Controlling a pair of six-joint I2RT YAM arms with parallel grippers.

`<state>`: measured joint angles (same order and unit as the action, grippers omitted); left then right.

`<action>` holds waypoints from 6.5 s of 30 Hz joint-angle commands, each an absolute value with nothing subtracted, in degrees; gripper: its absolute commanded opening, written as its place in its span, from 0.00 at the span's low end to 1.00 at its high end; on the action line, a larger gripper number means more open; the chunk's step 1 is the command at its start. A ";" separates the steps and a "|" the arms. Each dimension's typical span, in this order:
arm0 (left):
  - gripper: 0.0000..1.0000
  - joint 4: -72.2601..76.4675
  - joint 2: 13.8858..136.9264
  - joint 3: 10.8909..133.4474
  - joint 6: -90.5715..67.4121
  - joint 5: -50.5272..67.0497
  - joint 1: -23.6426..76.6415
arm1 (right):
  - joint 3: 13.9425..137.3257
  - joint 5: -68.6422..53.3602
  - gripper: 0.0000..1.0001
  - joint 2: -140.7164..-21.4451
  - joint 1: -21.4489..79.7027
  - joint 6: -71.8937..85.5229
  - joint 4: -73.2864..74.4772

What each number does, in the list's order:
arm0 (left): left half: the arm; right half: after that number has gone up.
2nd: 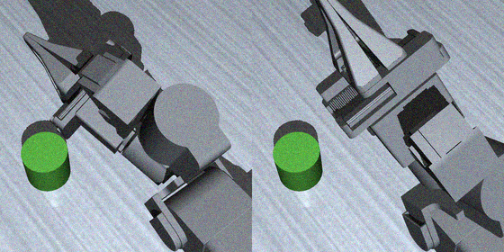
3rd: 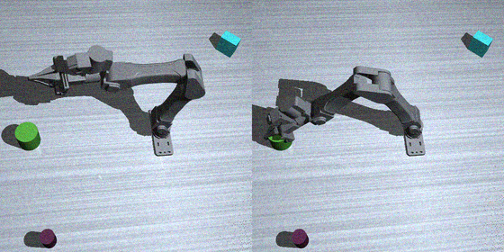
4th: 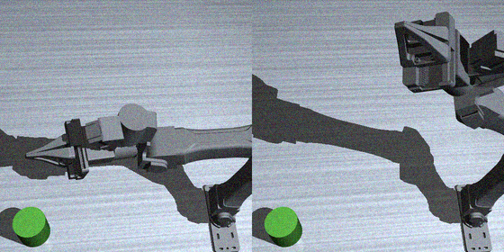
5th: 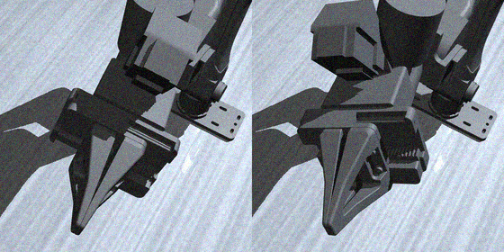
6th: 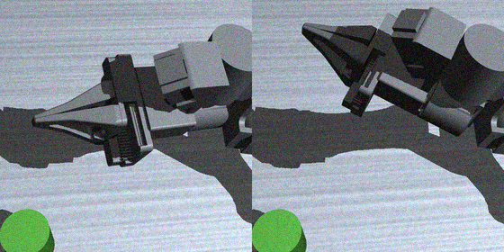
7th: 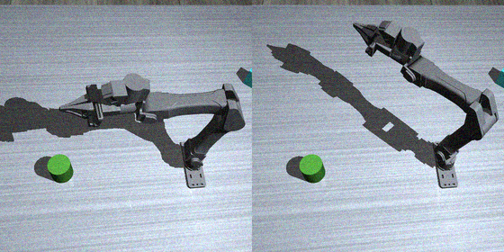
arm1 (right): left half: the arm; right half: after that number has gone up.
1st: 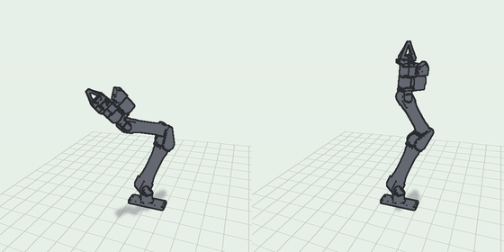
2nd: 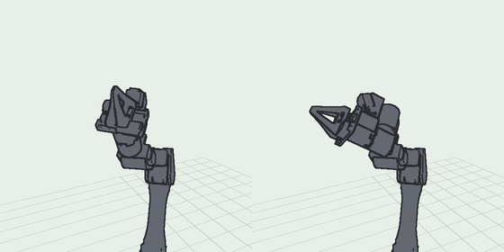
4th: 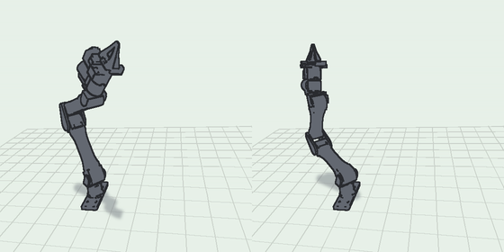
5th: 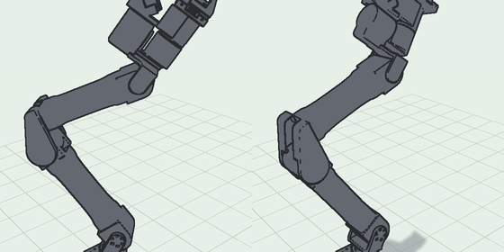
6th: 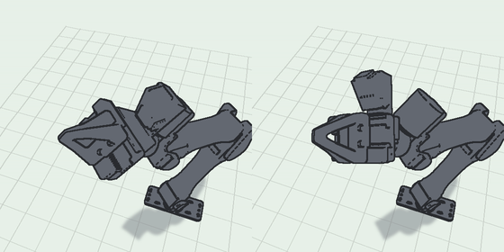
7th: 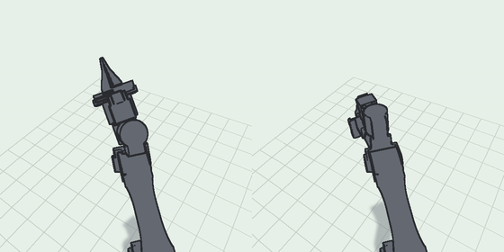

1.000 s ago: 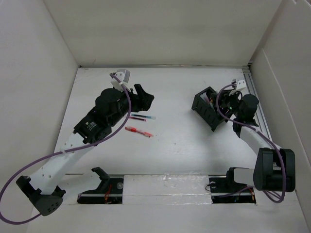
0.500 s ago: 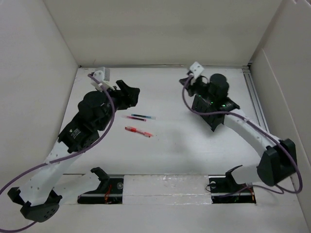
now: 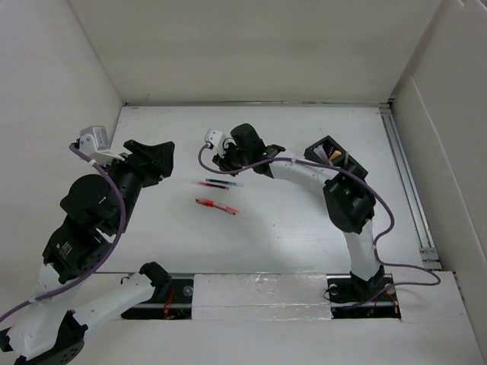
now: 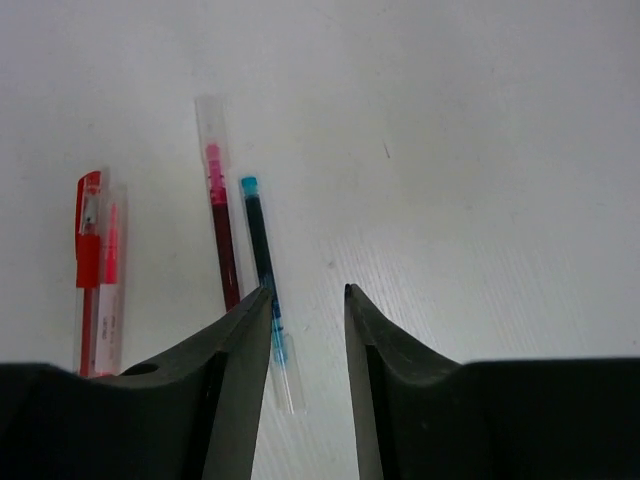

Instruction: Organize the desk

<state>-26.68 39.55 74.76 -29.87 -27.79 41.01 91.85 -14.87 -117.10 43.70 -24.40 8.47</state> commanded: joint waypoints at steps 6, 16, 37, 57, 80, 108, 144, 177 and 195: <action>0.58 -26.90 39.20 75.59 -28.22 -28.66 40.78 | 110.02 -9.77 0.42 -128.57 47.37 -25.32 21.33; 0.59 -26.63 39.02 74.88 -26.72 -26.81 40.78 | 120.23 -9.93 0.42 -137.46 49.66 -22.50 23.82; 0.59 -27.25 39.38 75.23 -25.49 -26.63 40.78 | 120.85 -8.35 0.32 -140.62 49.66 -20.04 23.91; 0.60 -27.69 40.34 76.64 -23.64 -27.77 40.78 | 117.25 -8.70 0.29 -140.63 46.93 -19.25 23.55; 0.64 -22.86 44.99 74.71 -23.20 -24.17 40.78 | 91.25 -9.38 0.00 -114.21 37.89 -18.20 5.03; 0.64 -13.09 57.04 73.30 -25.40 -12.92 40.78 | 36.83 -45.09 0.00 -74.97 -8.53 13.80 -60.82; 0.26 -20.91 46.41 79.19 -26.01 -21.62 40.78 | 76.00 -18.11 0.13 -98.30 41.63 -24.52 5.96; 0.61 -27.42 37.97 76.46 -20.92 -23.64 40.78 | 125.97 -14.86 0.15 -147.40 50.98 -18.28 23.57; 0.65 -19.87 47.37 74.71 -23.29 -13.63 40.78 | 98.11 -26.02 0.00 -105.94 36.75 -25.66 2.91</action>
